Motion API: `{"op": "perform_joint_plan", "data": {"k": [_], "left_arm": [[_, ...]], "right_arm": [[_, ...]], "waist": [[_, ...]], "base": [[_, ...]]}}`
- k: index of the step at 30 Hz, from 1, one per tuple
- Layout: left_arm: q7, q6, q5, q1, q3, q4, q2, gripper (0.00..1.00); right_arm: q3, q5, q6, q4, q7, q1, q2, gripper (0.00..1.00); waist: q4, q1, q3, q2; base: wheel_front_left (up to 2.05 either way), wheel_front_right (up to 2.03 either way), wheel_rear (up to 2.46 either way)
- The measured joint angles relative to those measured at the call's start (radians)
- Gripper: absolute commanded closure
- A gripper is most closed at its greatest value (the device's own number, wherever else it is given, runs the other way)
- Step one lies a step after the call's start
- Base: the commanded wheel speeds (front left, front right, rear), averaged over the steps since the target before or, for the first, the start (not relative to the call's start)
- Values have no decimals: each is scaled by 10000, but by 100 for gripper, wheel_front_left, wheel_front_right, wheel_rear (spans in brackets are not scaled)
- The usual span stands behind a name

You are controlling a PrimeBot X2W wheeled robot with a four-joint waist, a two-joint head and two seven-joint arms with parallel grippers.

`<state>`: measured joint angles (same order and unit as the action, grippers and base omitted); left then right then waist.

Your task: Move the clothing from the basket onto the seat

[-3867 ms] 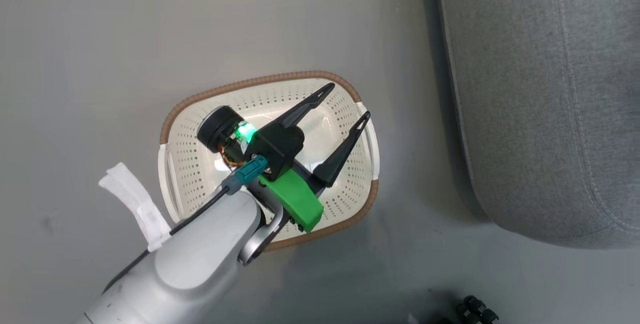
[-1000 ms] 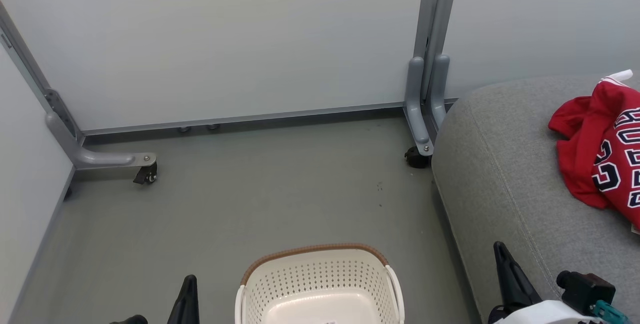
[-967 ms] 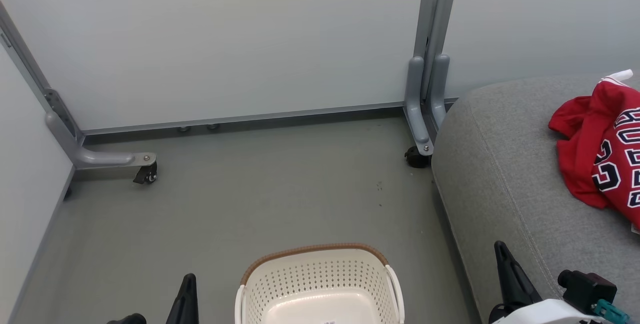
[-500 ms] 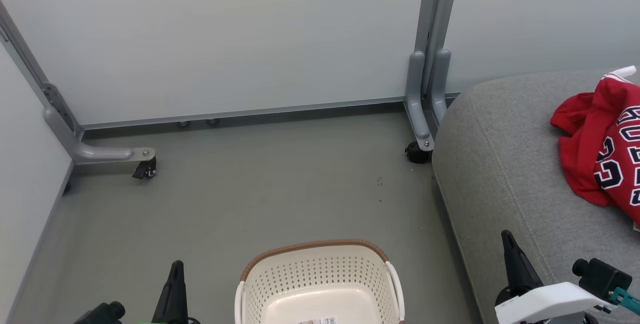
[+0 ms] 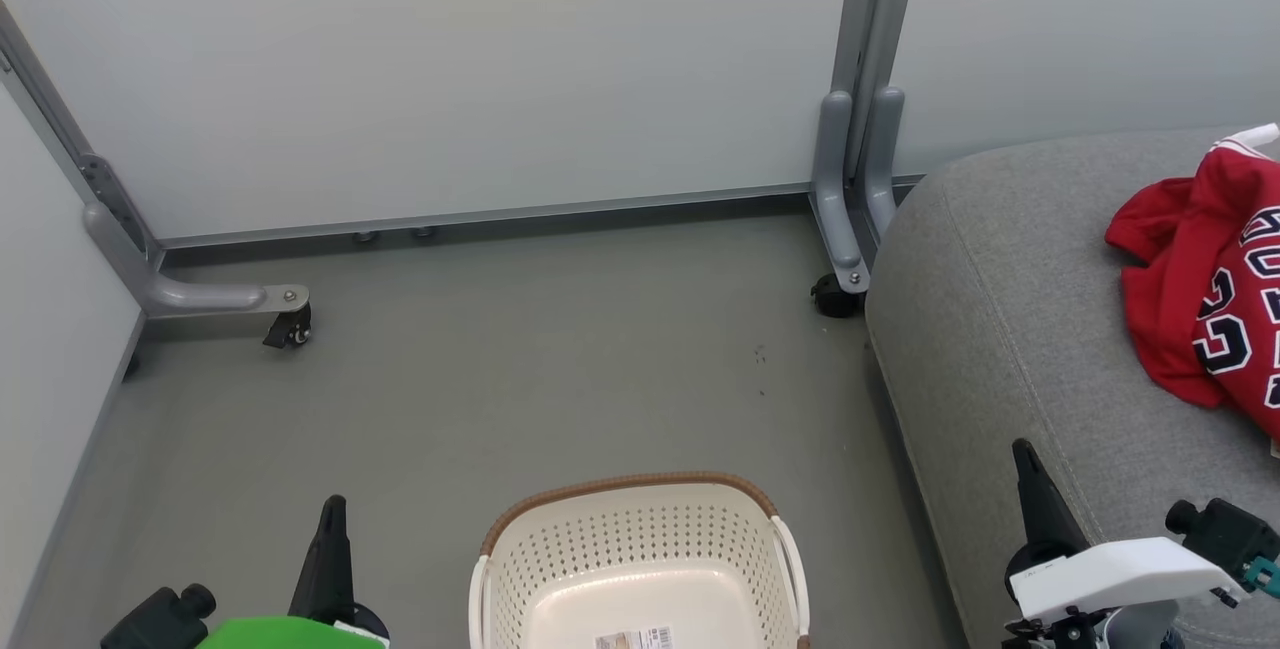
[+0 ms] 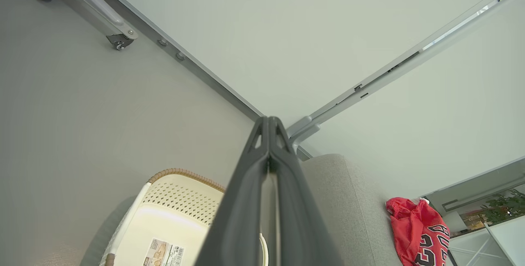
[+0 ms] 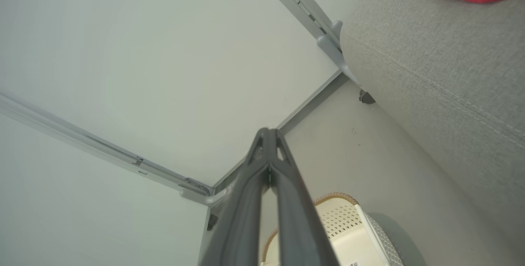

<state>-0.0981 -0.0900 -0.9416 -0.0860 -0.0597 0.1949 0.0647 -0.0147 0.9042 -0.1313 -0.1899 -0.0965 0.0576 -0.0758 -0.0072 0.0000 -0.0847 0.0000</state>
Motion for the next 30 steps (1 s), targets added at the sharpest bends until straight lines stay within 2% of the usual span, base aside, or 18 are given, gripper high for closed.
{"op": "perform_joint_plan", "data": {"k": [30], "left_arm": [[807, -169, -3116, 818, 627, 209, 50, 100]], "right_arm": [[454, 3269, 8, -245, 867, -672, 15, 100]], "waist": [[26, 0, 323, 0]], "base": [[0, 0, 0]]}}
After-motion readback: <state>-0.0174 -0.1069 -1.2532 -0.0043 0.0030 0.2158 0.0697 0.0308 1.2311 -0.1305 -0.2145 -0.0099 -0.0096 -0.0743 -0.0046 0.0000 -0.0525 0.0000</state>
